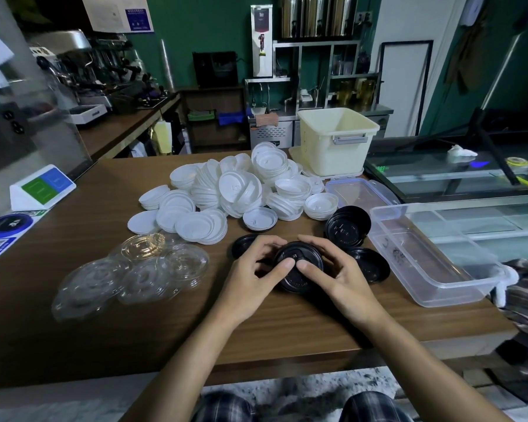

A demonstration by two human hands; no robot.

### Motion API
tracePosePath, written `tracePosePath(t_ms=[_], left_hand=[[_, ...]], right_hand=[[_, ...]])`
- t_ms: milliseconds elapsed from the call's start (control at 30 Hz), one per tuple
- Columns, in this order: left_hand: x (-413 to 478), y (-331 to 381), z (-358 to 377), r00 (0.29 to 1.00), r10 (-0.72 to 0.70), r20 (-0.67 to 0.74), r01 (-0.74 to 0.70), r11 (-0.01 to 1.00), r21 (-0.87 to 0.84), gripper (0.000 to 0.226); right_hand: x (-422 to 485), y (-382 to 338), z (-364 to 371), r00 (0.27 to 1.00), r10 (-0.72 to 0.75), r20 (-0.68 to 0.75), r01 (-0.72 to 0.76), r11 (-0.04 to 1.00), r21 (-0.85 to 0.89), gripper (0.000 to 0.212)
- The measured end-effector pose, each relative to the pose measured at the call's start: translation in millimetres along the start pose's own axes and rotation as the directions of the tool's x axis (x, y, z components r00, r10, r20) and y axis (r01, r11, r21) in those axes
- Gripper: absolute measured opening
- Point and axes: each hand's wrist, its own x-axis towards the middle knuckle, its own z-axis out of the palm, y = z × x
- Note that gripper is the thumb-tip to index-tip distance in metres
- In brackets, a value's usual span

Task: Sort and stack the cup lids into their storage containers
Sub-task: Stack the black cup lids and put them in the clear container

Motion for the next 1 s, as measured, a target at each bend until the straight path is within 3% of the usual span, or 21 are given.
tracePosePath(t_ms=[233, 433, 533, 633, 767, 867, 1000], left_hand=[[0.4, -1.4, 1.1, 0.999, -0.03, -0.026, 0.029, 0.998, -0.049, 0.026], [0.2, -5.3, -0.5, 0.998, -0.023, -0.059, 0.02, 0.999, -0.047, 0.039], [0.5, -8.0, -8.1, 0.984, 0.072, -0.164, -0.05, 0.99, 0.132, 0.035], [1.8, -15.8, -20.2, 0.937, 0.218, -0.273, -0.09, 0.905, 0.415, 0.015], [3.2, -32.9, -20.8, 0.962, 0.217, -0.168, -0.049, 0.738, 0.673, 0.024], [3.9, -37.8, -22.6, 0.97, 0.208, -0.122, -0.06, 0.699, 0.712, 0.026], [1.7, -29.7, -22.3, 0.971, 0.191, -0.143, -0.053, 0.76, 0.648, 0.028]], right_hand=[[1.9, 0.5, -0.3, 1.0, -0.02, -0.006, 0.02, 0.999, -0.043, 0.036], [1.3, -0.2, 0.8, 1.0, -0.017, -0.017, 0.016, 0.999, -0.03, 0.039], [1.1, -0.7, -0.1, 0.999, -0.013, -0.039, 0.012, 1.0, -0.018, 0.04], [2.5, 0.3, -0.3, 0.996, -0.015, -0.088, 0.015, 1.0, -0.003, 0.038], [4.0, 4.2, -1.2, 0.988, -0.029, -0.149, 0.029, 1.0, -0.001, 0.037], [5.1, 6.9, -2.0, 0.984, -0.029, -0.178, 0.026, 1.0, -0.018, 0.036], [5.8, 6.9, -2.3, 0.983, -0.01, -0.185, 0.009, 1.0, -0.008, 0.036]])
